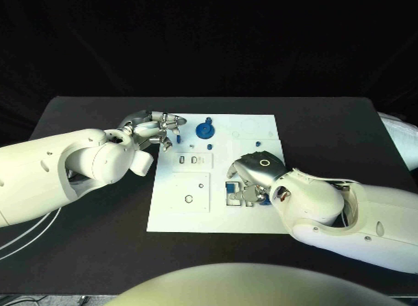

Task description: Assemble the parts on the task board

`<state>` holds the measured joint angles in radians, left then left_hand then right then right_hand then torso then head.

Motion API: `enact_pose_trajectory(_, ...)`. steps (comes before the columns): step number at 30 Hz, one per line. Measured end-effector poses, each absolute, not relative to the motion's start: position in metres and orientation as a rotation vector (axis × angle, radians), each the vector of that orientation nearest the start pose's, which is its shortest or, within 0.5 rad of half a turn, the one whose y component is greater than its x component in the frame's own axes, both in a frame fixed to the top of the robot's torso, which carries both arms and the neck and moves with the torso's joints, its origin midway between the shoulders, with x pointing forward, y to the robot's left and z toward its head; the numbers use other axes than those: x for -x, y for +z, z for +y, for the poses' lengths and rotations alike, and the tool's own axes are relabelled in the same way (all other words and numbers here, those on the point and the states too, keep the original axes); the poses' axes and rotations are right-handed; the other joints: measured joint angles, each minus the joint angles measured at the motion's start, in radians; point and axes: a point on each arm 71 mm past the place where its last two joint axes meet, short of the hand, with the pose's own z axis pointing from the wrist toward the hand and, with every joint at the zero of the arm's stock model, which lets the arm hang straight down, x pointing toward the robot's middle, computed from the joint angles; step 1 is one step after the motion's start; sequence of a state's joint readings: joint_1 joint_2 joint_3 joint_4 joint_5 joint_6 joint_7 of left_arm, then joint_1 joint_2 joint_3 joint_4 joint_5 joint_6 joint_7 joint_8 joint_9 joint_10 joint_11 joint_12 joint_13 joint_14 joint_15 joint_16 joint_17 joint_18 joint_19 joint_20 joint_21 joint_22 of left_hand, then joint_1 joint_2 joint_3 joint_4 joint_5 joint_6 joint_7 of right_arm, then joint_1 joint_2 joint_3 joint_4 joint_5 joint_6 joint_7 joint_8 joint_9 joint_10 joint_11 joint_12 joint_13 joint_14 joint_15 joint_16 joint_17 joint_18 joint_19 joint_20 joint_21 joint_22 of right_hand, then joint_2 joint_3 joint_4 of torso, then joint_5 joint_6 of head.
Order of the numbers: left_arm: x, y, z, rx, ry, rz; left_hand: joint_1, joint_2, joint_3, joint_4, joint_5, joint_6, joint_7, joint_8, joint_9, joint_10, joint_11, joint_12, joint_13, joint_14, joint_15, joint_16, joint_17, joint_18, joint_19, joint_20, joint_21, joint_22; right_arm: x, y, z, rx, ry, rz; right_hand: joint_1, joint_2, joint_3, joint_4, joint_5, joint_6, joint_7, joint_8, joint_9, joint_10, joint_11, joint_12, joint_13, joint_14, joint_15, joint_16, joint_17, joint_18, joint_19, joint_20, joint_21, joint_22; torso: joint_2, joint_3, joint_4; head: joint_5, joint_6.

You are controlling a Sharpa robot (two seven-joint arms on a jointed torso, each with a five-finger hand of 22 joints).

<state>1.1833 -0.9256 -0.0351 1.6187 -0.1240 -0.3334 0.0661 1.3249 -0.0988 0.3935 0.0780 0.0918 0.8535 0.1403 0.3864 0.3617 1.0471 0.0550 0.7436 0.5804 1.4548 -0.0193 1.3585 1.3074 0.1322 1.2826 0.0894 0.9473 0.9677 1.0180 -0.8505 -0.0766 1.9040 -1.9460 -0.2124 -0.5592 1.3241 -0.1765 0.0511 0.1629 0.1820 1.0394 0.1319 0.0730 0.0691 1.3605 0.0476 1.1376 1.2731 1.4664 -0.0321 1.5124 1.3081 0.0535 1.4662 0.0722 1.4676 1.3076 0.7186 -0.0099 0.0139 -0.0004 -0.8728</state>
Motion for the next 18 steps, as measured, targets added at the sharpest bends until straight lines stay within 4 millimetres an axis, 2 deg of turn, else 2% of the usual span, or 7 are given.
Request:
enact_pose_trajectory(6, -0.4659, -0.1974, 0.2211, 1.184, -1.303, 1.732, 0.000, 0.000, 0.000, 0.000, 0.000, 0.000, 0.000, 0.000, 0.000, 0.000, 0.000, 0.000, 0.000, 0.000, 0.000, 0.000, 0.000, 0.000, 0.000, 0.000, 0.000, 0.000, -0.3649, -0.2307, -0.1185, 0.442, 0.448, 1.722, 0.031, 0.020, -0.003, 0.003, -0.001, 0.021, -0.010, 0.008, 0.003, 0.000, 0.000, 0.012, 0.007, 0.000, 0.000, 0.000, 0.000, 0.000, 0.000, 0.000, 0.000, 0.000, 0.000, 0.0001, -0.0001, -0.001, 0.000)
enact_pose_trajectory(8, -0.4659, -0.1974, 0.2209, 1.183, -1.303, 1.733, 0.000, 0.000, 0.000, 0.000, 0.000, 0.000, 0.000, 0.000, 0.000, 0.000, 0.000, 0.000, 0.000, 0.000, 0.000, 0.000, 0.000, 0.000, 0.000, 0.000, 0.000, 0.000, -0.3657, -0.2316, -0.1179, 0.443, 0.445, 1.725, 0.040, 0.029, -0.003, 0.003, -0.016, 0.022, -0.011, 0.014, 0.003, 0.005, -0.005, 0.012, 0.008, 0.000, 0.000, 0.000, 0.000, 0.000, 0.000, 0.000, 0.000, 0.000, 0.000, 0.0001, 0.0002, -0.001, 0.000)
enact_pose_trajectory(11, -0.4659, -0.1975, 0.2208, 1.183, -1.302, 1.735, 0.000, 0.000, 0.000, 0.000, 0.000, 0.000, 0.000, 0.000, -0.001, 0.000, 0.000, 0.000, 0.000, 0.000, 0.000, 0.000, 0.000, 0.000, 0.000, 0.000, 0.000, 0.000, -0.3667, -0.2335, -0.1163, 0.447, 0.443, 1.730, 0.053, 0.031, 0.003, -0.003, -0.031, 0.030, -0.012, 0.016, 0.004, 0.006, -0.006, 0.015, 0.008, 0.000, 0.000, 0.000, 0.000, 0.000, 0.000, 0.000, 0.000, 0.000, 0.000, 0.0002, 0.0006, -0.002, 0.000)
enact_pose_trajectory(18, -0.4659, -0.1977, 0.2206, 1.183, -1.300, 1.737, 0.000, 0.000, 0.000, 0.000, 0.000, 0.000, 0.000, 0.000, -0.002, 0.000, 0.000, 0.000, -0.002, 0.000, 0.000, 0.000, 0.000, 0.000, 0.000, 0.000, 0.000, -0.001, -0.3670, -0.2369, -0.1149, 0.454, 0.439, 1.741, 0.061, 0.031, 0.006, -0.006, -0.035, 0.033, -0.015, 0.016, 0.004, 0.006, -0.006, 0.016, 0.009, 0.000, 0.000, 0.000, 0.000, 0.000, 0.000, 0.000, 0.000, 0.000, -0.001, 0.0002, 0.0009, 0.000, 0.000)
